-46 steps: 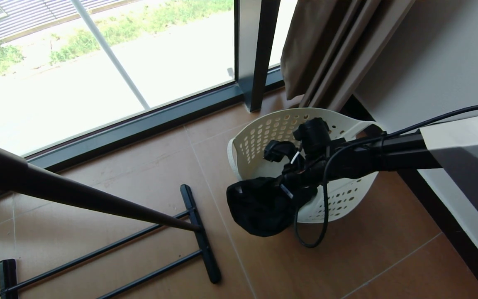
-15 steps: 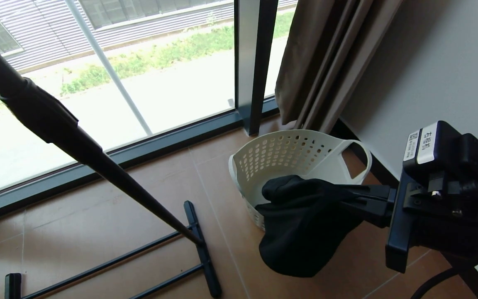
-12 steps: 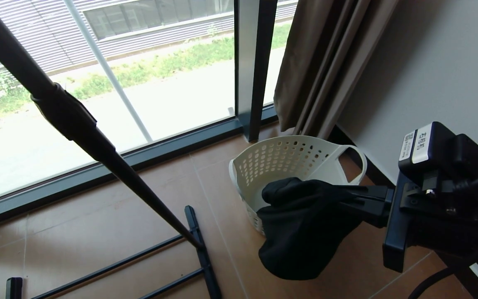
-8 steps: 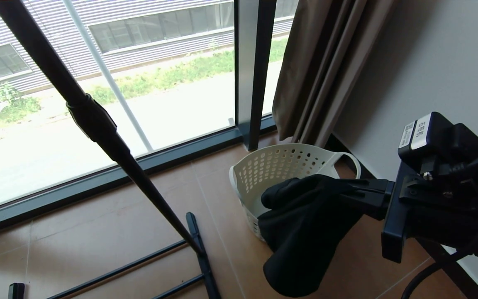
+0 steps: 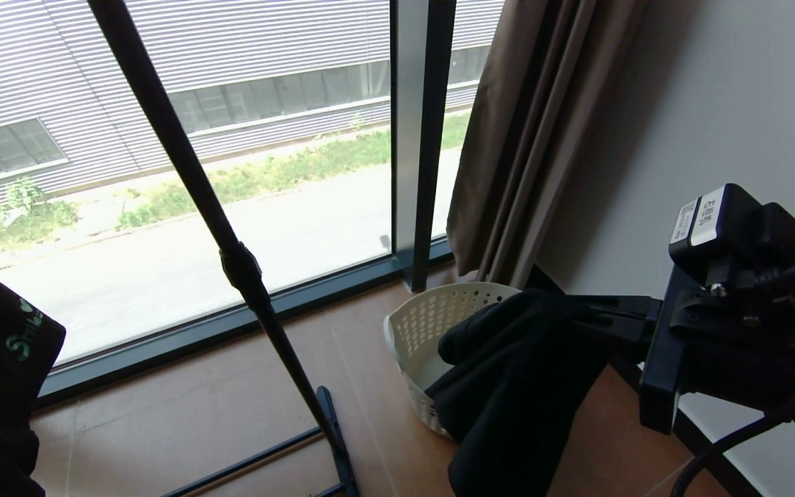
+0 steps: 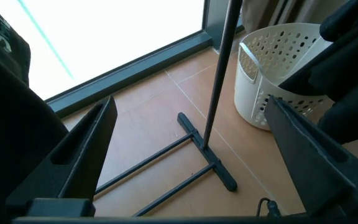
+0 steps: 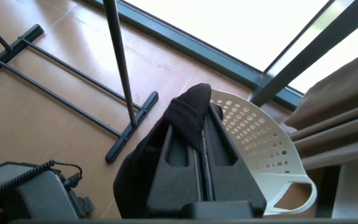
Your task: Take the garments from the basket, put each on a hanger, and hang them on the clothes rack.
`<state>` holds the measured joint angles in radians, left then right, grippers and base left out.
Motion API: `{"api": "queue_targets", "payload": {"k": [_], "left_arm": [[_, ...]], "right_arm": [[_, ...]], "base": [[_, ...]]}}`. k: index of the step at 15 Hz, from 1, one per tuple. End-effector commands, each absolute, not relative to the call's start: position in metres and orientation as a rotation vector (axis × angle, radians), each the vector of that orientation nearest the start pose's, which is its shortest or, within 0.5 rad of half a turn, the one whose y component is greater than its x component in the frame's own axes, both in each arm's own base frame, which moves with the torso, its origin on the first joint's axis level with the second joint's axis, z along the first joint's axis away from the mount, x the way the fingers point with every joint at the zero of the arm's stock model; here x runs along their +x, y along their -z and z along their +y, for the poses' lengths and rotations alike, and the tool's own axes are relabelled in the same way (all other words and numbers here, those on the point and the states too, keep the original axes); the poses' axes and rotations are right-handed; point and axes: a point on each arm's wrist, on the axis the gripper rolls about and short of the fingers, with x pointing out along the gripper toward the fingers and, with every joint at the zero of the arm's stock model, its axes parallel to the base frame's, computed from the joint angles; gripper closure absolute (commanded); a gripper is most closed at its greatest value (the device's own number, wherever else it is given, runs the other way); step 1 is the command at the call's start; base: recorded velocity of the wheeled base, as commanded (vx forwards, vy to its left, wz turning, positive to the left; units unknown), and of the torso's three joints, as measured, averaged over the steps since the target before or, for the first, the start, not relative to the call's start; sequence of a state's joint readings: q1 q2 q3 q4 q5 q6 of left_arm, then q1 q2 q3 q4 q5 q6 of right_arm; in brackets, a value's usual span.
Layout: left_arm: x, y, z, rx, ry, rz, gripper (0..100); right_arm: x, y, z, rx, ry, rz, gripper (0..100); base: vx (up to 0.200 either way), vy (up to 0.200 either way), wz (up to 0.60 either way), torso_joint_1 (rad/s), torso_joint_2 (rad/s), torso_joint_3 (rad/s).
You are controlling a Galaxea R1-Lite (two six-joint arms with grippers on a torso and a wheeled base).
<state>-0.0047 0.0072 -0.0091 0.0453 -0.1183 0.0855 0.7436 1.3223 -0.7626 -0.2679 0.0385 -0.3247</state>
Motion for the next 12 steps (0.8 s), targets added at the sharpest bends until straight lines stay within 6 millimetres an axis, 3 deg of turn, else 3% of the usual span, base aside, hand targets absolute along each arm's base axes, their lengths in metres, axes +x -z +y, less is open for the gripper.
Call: {"api": "queue_targets", "payload": {"k": [1, 7, 12], "left_arm": [[-0.0231, -0.0735, -0.0025, 0.083, 0.125, 0.041, 0], [-0.0232, -0.0735, -0.0025, 0.086, 0.123, 0.039, 0], [-0.0231, -0.0737, -0.0025, 0.085, 0.125, 0.039, 0]], "right_arm": [[0.1557, -0.2321, 0.1445, -0.41, -0.818, 0.154, 100], [0.1554, -0.2303, 0.1442, -0.412, -0.819, 0.16, 100], [0.1546, -0.2292, 0.1435, -0.413, -0.819, 0.163, 100]], "base": [[0.0, 0.0, 0.0, 0.08, -0.47, -0.188], [0.0, 0.0, 0.0, 0.118, -0.47, -0.17], [0.0, 0.0, 0.0, 0.159, -0.5, -0.296]]}}
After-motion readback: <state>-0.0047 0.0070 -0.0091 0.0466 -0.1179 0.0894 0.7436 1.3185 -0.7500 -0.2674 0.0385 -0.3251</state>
